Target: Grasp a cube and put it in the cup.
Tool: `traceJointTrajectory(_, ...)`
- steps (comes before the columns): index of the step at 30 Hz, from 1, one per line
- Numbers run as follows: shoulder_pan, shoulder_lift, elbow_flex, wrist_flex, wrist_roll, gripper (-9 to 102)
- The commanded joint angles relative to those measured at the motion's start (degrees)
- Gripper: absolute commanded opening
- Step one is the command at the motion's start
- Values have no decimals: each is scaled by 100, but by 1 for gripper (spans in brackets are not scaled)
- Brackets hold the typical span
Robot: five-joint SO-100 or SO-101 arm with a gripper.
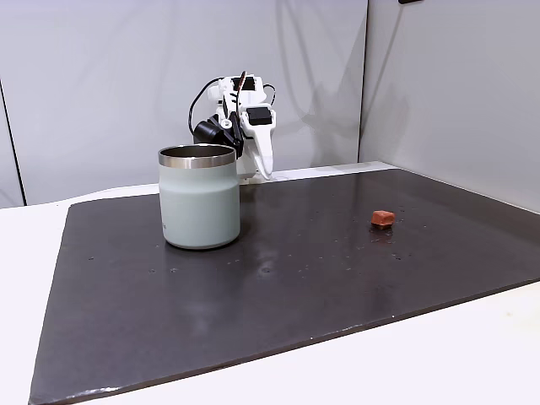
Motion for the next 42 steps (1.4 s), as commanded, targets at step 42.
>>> traceJointTrajectory(42, -1354, -3744, -4834, 861, -18, 0)
